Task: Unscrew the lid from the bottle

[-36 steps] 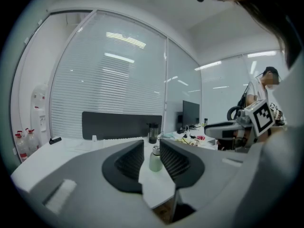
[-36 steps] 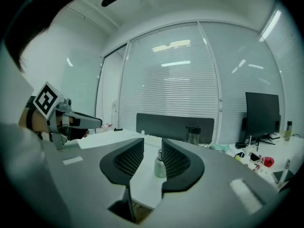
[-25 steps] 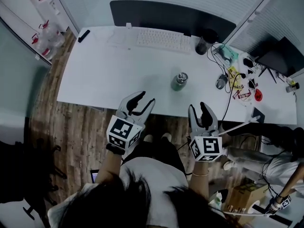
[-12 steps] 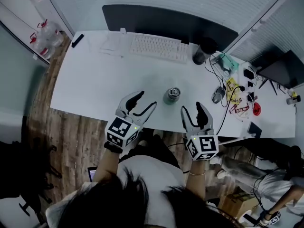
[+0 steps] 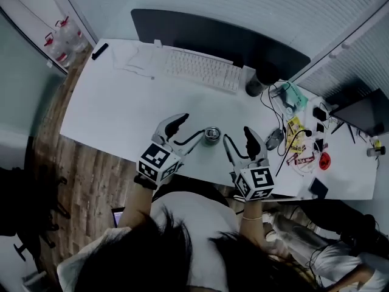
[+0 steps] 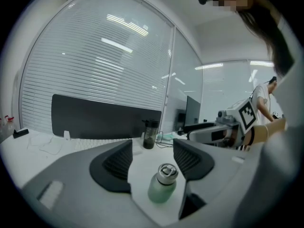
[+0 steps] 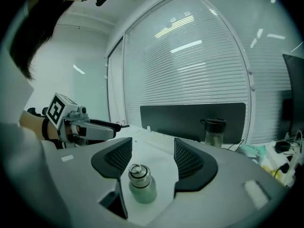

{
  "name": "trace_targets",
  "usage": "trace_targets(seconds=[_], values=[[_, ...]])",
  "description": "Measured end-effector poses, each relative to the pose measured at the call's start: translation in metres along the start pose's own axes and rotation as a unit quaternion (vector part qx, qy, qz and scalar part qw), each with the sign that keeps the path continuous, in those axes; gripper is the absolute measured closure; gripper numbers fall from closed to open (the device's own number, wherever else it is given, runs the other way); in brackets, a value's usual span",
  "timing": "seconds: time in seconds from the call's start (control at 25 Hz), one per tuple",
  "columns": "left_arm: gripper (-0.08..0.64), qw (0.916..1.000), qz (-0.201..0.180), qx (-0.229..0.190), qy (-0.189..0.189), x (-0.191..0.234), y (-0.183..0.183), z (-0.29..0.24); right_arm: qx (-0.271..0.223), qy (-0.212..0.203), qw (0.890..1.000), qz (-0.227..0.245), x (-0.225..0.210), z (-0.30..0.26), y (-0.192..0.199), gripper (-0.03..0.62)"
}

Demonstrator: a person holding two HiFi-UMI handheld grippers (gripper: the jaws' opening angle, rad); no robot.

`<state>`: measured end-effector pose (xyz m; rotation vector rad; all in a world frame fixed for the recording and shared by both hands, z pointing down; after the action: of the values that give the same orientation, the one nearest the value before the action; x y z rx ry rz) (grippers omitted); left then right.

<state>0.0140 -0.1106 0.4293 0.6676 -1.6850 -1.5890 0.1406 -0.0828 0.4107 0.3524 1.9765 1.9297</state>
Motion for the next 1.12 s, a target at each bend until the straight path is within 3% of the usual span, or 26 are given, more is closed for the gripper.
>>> trace_targets(seconds=[0.24,0.48,0.8,1.12], values=[[0.259,0.9998,-0.003,0.017,0.003,-0.004,0.020,-0.012,0.009,-0.035,0.999,-0.002,-0.008,-0.008,0.009,0.340],[0.256,0.9995,0.011,0.023,0.019,-0.006,0.025,-0.015,0.018,-0.045,0.999,-0.017,-0.005,-0.012,0.013,0.330],[0.242,0.9975,0.009,0.036,0.060,-0.012,0.036,-0.007,0.027,-0.048,0.998,-0.029,0.006,-0.012,0.021,0.330],[0.222,0.9910,0.015,0.074,0.111,-0.022,0.077,-0.001,0.051,-0.082,0.995,-0.032,0.023,-0.016,0.041,0.330]])
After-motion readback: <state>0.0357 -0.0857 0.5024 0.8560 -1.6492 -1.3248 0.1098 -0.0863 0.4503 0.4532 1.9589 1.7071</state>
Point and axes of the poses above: the fingertips, and each gripper's own axes: z backward along the fingers, x to its left, y out of its underside, the point moved 1 cm from there along z, backward along the fingers, and after that the axes turned 14 degrees about -x, right-handed, at the moved point
